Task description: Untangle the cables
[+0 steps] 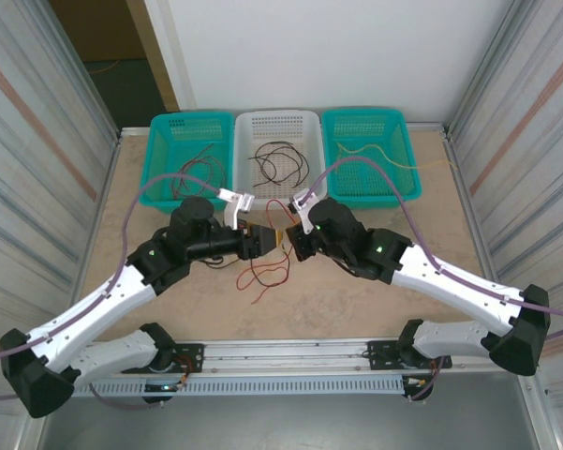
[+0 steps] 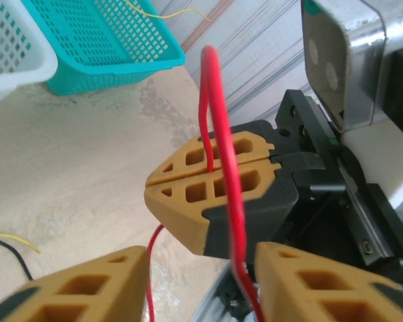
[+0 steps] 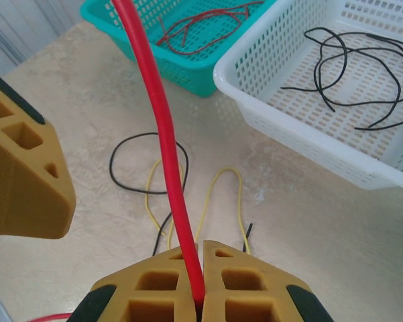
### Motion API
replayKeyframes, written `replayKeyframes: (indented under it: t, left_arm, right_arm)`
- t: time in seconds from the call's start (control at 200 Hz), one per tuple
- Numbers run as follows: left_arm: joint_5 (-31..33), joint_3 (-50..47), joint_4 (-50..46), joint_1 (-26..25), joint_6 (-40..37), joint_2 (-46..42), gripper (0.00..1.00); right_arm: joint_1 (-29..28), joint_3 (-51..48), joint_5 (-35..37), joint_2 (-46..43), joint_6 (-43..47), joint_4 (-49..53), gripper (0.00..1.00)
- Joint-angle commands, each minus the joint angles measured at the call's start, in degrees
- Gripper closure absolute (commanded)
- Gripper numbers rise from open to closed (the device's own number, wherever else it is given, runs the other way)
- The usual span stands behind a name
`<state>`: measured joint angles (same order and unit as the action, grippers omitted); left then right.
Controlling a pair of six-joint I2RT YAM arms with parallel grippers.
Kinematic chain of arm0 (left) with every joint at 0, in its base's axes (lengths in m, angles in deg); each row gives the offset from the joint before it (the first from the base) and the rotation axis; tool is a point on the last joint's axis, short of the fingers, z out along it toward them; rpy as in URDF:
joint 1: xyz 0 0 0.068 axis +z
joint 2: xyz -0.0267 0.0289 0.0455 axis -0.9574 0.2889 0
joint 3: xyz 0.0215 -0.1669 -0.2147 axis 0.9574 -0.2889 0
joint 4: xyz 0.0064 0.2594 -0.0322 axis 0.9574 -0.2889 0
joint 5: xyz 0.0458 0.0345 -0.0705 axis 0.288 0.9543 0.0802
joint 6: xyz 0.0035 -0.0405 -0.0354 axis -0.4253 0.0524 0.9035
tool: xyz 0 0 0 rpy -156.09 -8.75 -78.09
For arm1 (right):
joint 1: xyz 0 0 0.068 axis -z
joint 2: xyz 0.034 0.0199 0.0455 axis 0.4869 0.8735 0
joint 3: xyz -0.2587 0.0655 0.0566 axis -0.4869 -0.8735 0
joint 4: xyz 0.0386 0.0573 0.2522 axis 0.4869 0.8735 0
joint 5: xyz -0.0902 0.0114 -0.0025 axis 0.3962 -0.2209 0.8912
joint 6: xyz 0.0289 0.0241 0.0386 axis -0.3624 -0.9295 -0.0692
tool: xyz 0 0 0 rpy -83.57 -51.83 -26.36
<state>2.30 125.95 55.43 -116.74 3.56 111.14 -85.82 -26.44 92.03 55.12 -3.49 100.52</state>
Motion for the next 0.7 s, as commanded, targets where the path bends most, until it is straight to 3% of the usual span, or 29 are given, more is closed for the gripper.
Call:
replayKeyframes:
  t: [0.0,0.095,0.271,0.431,0.541,0.696]
  left_arm:
    - [1.65,0.29,2.93,-0.31,-1.39,-0.67,0.74]
    - [6.13,1.87,-2.16,-0.32,-2.85,-1.19,1.00]
    - [15.52,3.21,-12.53,-0.28,-7.14,-2.78,1.00]
    - [29.86,5.61,-22.83,-0.16,-9.40,-5.15,1.00]
    - [30.46,6.40,-23.28,0.37,-12.16,-7.46,1.00]
    - [27.71,10.67,-27.66,0.46,-19.91,-8.04,1.00]
  right_arm:
    - [-0.53,0.29,2.01,0.26,-1.24,0.60,1.00]
    - [-0.20,-0.07,3.15,-0.39,-1.21,0.92,1.00]
    - [1.50,-0.26,3.34,-1.79,-1.08,1.90,1.00]
    - [2.94,-0.39,2.81,-2.82,-0.30,3.51,1.00]
    - [2.54,-0.05,1.35,-1.87,1.88,5.91,1.00]
    - [1.14,1.10,8.95,1.12,3.89,10.37,1.00]
